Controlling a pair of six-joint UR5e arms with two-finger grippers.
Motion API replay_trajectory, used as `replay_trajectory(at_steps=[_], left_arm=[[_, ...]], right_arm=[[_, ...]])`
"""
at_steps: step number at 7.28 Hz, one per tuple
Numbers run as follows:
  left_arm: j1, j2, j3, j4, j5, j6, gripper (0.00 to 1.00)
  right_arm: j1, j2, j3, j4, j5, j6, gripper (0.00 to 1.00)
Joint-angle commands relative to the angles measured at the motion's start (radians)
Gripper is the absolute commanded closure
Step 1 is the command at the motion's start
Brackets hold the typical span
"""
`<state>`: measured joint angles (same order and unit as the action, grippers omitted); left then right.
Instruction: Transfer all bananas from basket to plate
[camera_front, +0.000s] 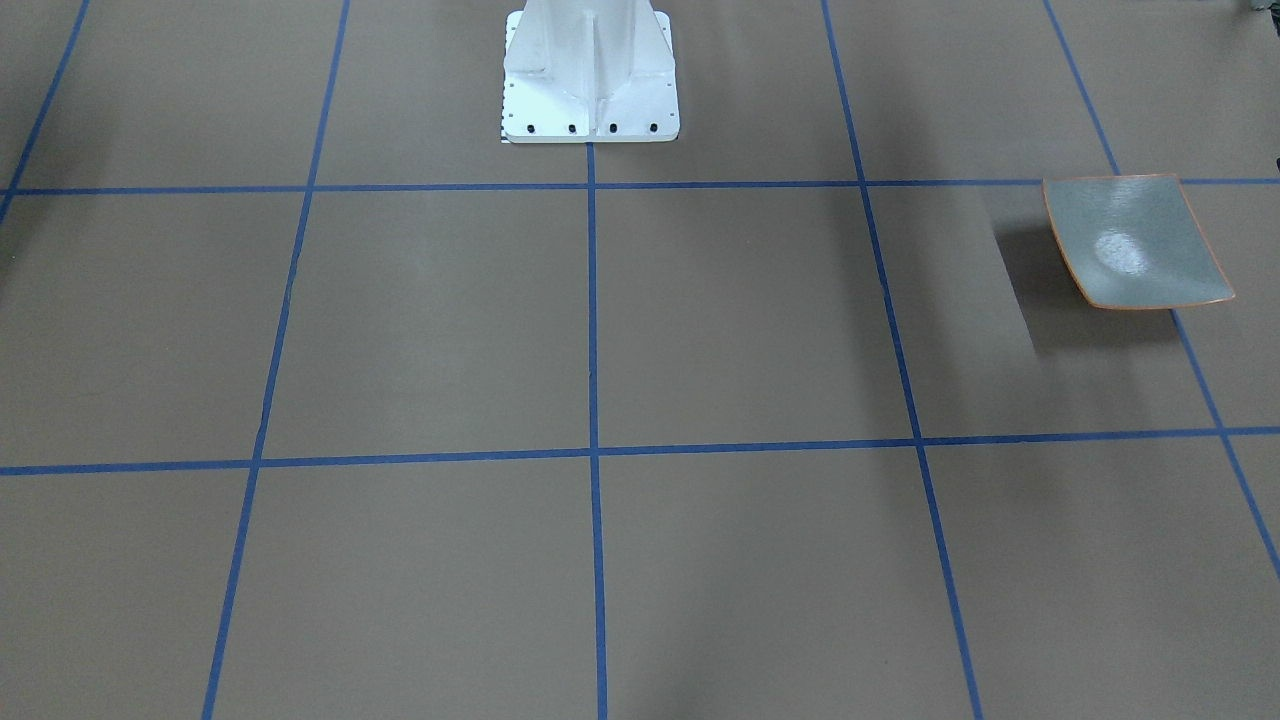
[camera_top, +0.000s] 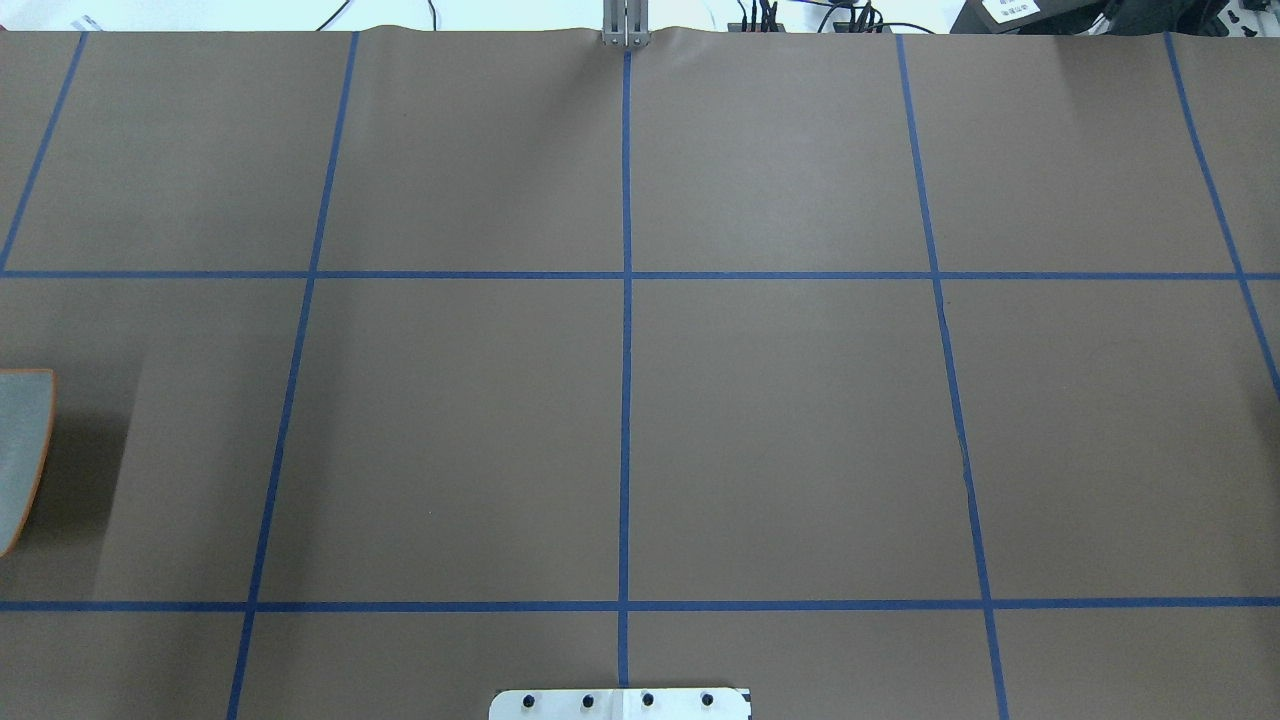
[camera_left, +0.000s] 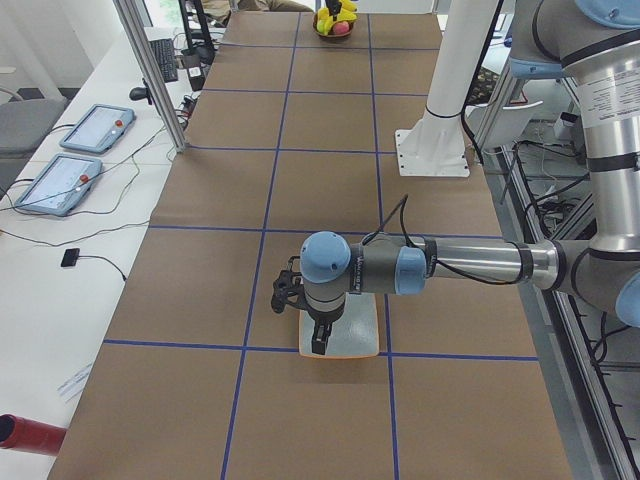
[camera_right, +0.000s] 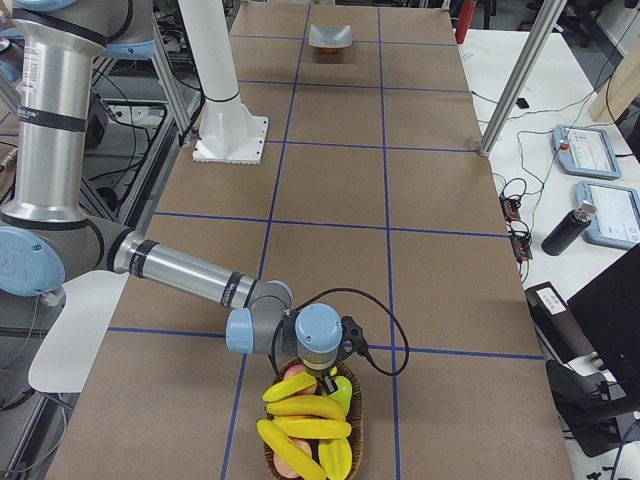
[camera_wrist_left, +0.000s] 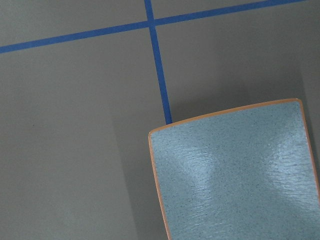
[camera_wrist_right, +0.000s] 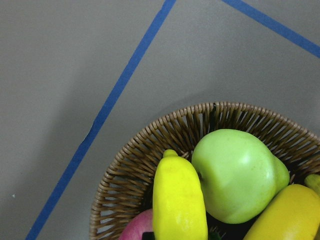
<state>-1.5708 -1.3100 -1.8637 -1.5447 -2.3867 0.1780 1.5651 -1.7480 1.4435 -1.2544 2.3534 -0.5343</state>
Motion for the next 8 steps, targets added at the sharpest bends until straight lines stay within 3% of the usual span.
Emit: replay_trajectory(at_steps=[1,2,5,8], left_arm=[[0.0,0.0,0.003,0.0,-0.014,0.0,0.0],[0.0,0.0,0.004,0.0,-0.028,0.0,0.0],[0.0,-0.003,0.001,0.0,-0.028,0.0,0.0],[0.0,-0.063,0.006,-0.009,-0.043,-0.006,0.0]], right_arm=[[0.033,0.002,0.066,-0.016,0.004,0.001,1.0],[0.038,0.019,0.075,-0.023,0.007,0.016,1.0],[0.063,0.197,0.142,-0.263,0.009,0.083,1.0],[-0.021,0.281,0.195,-0.28,0.018,0.345,1.0]])
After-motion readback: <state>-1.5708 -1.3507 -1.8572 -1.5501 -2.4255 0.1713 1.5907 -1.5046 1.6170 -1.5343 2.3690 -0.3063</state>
